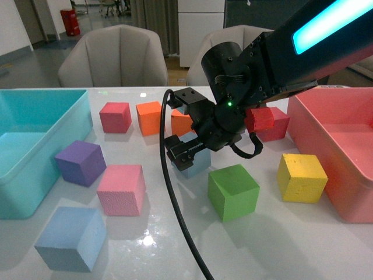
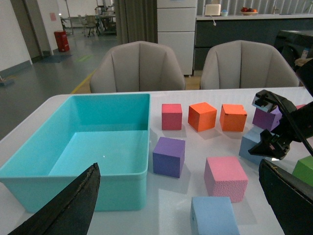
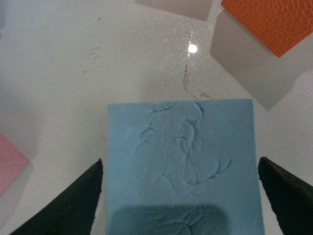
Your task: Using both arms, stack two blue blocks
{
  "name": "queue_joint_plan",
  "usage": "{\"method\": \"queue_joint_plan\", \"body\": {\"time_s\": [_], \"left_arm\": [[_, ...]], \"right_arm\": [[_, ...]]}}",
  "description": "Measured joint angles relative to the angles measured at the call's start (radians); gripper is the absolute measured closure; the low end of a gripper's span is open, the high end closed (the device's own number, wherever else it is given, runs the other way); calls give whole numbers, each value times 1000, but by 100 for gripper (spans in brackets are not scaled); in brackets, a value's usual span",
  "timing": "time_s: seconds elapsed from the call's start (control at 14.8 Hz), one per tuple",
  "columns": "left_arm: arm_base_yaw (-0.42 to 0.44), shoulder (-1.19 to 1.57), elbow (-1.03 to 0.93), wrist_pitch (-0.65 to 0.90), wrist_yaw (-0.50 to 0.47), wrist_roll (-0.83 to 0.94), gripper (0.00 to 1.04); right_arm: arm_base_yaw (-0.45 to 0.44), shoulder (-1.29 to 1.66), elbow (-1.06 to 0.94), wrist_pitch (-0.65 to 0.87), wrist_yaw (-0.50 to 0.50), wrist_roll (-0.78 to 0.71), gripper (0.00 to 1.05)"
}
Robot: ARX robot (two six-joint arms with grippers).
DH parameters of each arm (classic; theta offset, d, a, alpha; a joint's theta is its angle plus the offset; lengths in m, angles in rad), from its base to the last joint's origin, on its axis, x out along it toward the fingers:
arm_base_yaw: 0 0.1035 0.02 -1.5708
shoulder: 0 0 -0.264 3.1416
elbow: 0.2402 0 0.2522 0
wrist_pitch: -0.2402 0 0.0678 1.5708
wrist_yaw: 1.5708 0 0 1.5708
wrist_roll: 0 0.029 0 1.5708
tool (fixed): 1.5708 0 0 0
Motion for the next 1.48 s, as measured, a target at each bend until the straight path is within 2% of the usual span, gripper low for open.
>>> {"method": "queue_joint_plan", "body": {"time_s": [0.07, 0.13, 0.27, 0.4, 0.47, 0.61, 0.74, 0.94, 1.15, 1.21, 1.28, 1.35, 1.42, 1.48], "left_arm": [[0, 0, 0, 0, 0, 0, 7], [0, 0, 0, 0, 0, 0, 7], [0, 0, 0, 0, 0, 0, 7], [0, 0, 0, 0, 0, 0, 7], [0, 0, 0, 0, 0, 0, 7], [0, 0, 0, 0, 0, 0, 7], [0, 0, 0, 0, 0, 0, 7], [0, 0, 0, 0, 0, 0, 7], [0, 0, 0, 0, 0, 0, 7], [0, 0, 0, 0, 0, 0, 7], [0, 0, 0, 0, 0, 0, 7], [0, 0, 0, 0, -1, 0, 7], [0, 0, 0, 0, -1, 0, 7], [0, 0, 0, 0, 0, 0, 7]], "right_arm": [[0, 0, 0, -3, 0, 0, 4], [0, -4, -1, -2, 2, 4, 7], [0, -55, -38, 18, 0, 12, 6], [-2, -168, -123, 98, 10, 58, 6], [-9, -241, -203, 167, 27, 103, 6], [-39, -402, -416, 358, 156, 249, 6], [-68, -674, -728, 578, 286, 362, 6], [-74, -933, -1037, 680, 318, 396, 6], [-131, -1246, -1282, 714, 329, 466, 6], [-140, -1341, -1378, 810, 363, 449, 10], [-178, -1426, -1490, 941, 397, 366, 23], [-240, -1526, -1567, 912, 370, 303, 34], [-353, -1685, -1664, 827, 272, 259, 49], [-408, -1784, -1712, 819, 240, 241, 64]]}}
